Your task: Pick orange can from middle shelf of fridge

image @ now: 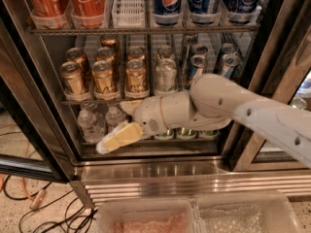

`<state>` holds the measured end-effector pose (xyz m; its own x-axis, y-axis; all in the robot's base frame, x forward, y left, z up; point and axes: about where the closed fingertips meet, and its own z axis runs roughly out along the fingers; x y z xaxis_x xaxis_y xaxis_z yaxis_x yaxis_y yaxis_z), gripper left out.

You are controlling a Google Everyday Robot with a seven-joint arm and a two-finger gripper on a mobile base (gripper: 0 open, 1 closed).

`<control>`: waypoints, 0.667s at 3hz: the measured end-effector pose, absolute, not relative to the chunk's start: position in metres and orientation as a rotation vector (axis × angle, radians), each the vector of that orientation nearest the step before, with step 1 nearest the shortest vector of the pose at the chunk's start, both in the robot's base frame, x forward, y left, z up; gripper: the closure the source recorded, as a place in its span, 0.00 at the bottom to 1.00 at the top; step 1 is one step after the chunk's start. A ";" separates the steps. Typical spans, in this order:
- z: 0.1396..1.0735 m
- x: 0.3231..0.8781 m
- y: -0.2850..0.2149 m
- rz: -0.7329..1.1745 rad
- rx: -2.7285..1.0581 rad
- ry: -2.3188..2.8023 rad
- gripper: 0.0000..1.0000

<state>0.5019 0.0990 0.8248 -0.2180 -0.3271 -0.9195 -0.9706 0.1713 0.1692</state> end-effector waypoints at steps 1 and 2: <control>0.812 0.504 0.134 1.086 -1.191 1.660 0.00; 0.813 0.516 0.153 1.037 -1.139 1.645 0.00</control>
Offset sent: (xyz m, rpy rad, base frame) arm 0.0322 0.0715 -0.0090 0.0908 -0.0777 -0.1630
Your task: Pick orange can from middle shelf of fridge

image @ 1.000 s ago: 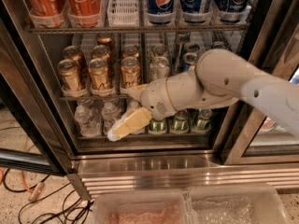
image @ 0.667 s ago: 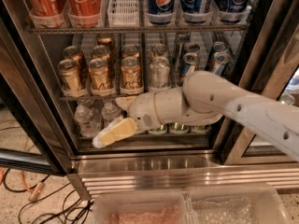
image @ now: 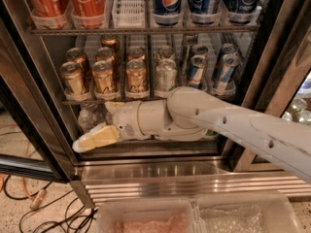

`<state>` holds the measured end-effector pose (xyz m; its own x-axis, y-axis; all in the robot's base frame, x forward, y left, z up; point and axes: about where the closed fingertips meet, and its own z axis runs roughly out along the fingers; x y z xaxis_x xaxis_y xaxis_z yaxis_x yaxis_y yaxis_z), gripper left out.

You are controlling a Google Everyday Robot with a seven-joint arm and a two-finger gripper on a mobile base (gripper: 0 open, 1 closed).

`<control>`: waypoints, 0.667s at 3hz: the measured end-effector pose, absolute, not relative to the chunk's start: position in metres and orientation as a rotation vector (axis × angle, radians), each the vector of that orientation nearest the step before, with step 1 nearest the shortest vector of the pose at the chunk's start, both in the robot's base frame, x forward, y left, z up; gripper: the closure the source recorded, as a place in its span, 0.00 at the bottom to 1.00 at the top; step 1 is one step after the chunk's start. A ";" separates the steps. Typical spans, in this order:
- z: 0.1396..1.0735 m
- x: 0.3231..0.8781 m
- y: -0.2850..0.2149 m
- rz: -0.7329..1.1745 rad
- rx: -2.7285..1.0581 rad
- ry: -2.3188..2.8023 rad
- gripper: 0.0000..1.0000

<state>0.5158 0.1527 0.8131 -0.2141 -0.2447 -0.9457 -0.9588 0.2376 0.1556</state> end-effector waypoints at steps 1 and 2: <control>0.828 0.524 0.154 0.970 -1.082 1.636 0.00; 0.834 0.525 0.150 0.907 -1.024 1.661 0.00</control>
Offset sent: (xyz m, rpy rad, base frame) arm 0.0132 -0.0139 0.0280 -0.0169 -0.0651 -0.2457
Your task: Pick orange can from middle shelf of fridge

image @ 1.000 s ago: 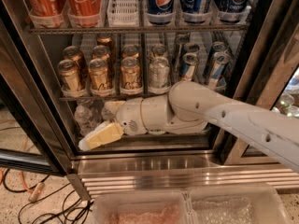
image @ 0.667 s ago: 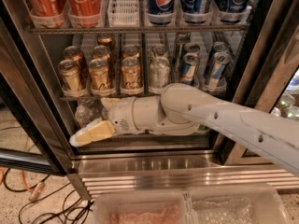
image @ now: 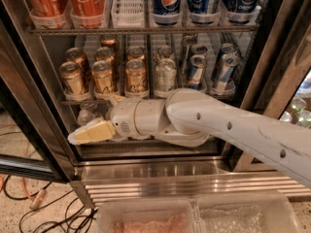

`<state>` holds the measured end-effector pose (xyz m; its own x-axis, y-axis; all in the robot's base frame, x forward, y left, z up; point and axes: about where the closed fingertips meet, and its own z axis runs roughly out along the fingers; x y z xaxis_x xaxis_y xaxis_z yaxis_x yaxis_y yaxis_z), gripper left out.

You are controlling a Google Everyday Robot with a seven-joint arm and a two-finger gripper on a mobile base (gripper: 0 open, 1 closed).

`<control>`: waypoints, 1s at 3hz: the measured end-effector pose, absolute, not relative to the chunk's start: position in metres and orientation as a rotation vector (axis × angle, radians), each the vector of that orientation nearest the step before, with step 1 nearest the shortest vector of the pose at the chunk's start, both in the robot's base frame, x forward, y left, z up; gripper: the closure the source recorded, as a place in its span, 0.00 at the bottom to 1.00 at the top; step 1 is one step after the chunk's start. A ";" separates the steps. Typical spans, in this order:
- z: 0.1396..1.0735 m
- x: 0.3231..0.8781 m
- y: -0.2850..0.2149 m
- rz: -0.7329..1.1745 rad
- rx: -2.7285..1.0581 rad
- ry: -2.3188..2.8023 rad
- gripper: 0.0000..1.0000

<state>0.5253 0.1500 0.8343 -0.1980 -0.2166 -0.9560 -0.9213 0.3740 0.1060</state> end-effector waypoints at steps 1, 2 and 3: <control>0.832 0.526 0.152 0.861 -0.955 1.684 0.00; 0.823 0.530 0.159 0.835 -0.883 1.710 0.00; 0.824 0.533 0.159 0.820 -0.872 1.710 0.00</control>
Offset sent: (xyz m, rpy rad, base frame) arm 0.0125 0.0132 -0.0234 0.0308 0.0287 -0.2309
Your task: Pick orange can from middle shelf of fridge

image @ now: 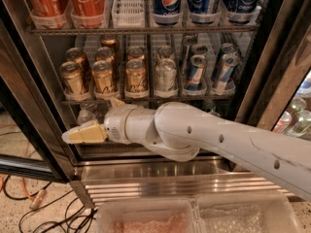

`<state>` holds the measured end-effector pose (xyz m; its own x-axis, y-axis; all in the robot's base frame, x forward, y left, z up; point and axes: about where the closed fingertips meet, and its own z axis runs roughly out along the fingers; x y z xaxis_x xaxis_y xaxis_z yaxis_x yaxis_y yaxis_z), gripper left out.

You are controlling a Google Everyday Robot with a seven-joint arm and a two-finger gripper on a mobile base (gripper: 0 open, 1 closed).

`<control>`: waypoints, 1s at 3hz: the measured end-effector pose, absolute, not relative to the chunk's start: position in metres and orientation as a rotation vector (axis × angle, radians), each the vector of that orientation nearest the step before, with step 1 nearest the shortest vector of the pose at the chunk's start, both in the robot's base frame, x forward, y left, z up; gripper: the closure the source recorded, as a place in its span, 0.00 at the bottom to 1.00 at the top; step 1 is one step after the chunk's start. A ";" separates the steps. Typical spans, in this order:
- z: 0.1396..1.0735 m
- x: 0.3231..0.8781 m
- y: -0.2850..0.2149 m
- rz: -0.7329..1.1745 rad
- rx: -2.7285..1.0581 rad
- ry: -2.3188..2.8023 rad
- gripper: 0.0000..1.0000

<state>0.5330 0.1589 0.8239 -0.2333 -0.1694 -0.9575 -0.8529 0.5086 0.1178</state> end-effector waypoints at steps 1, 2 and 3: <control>0.822 0.535 0.163 0.831 -0.850 1.697 0.00; 0.817 0.539 0.164 0.792 -0.817 1.651 0.00; 0.820 0.542 0.167 0.738 -0.779 1.595 0.00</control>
Offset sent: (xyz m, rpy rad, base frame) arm 0.0107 0.0097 -0.0022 0.0824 -0.1485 -0.1123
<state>0.5420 0.1669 0.8196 -0.1233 -0.0917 -0.9881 -0.8123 0.5812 0.0474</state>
